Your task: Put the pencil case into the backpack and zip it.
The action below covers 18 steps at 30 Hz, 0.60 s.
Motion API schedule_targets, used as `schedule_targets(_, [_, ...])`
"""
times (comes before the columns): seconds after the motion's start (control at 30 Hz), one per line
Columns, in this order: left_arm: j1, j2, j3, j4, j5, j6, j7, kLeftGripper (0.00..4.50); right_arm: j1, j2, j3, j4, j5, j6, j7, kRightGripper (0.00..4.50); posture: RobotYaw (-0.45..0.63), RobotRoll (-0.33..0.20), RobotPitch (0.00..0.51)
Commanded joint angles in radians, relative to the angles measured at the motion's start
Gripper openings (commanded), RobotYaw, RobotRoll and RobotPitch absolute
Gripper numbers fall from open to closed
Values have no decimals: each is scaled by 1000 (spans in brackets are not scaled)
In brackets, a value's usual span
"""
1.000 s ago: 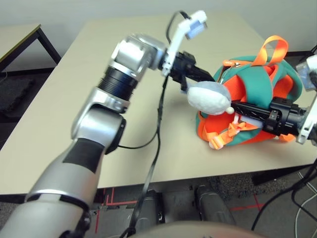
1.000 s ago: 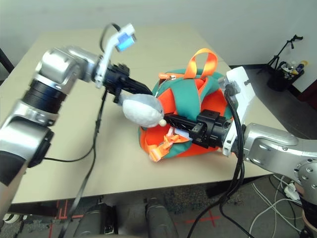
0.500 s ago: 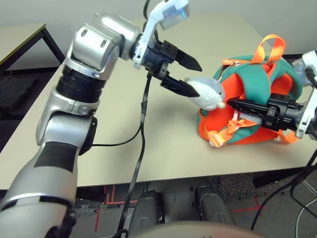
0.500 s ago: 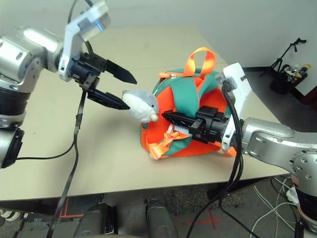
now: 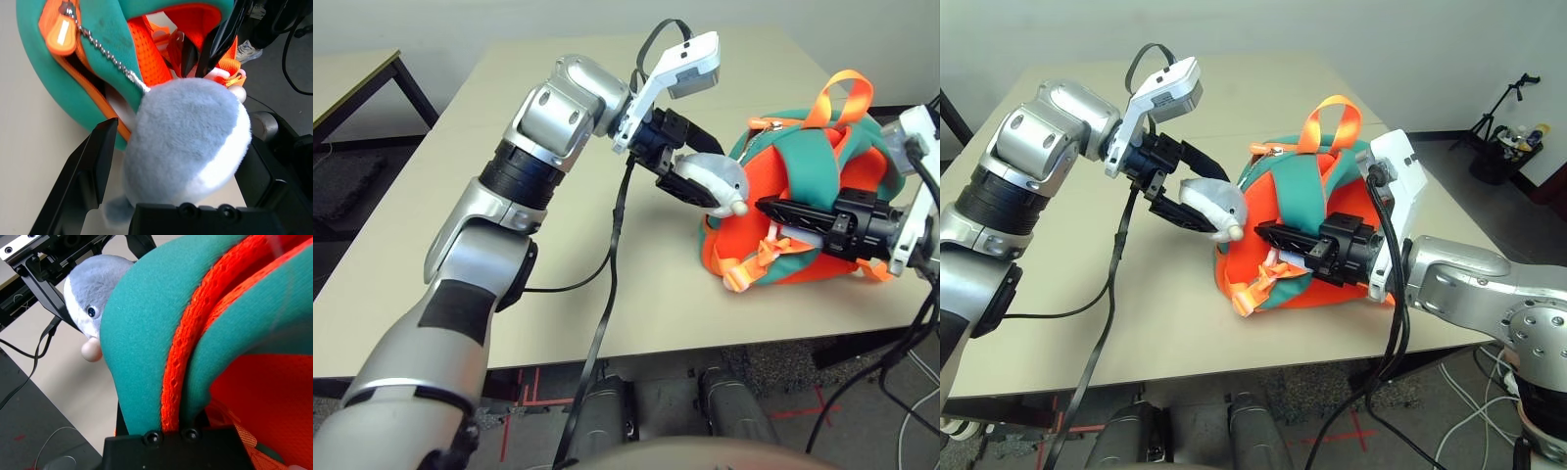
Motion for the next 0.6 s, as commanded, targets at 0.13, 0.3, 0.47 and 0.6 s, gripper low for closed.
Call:
schedule_targets(0.13, [20,25,25,-39,-18,57,1,4500,-4,14,-9,-29,22,-10,14,90,-138,0,26])
schedule_targets(0.3, [41,58,27,-89,-27,101,-1,4500,-20,12,1,-13,7,-3,32,90,-118,0,29])
schedule_targets(0.47, [64,46,26,-124,-34,110,19,4500,-35,15,11,-6,4,1,37,90,-117,0,31])
schedule_targets(0.6, [73,36,19,-122,-37,106,27,4500,-42,19,18,-5,2,1,35,90,-125,0,32])
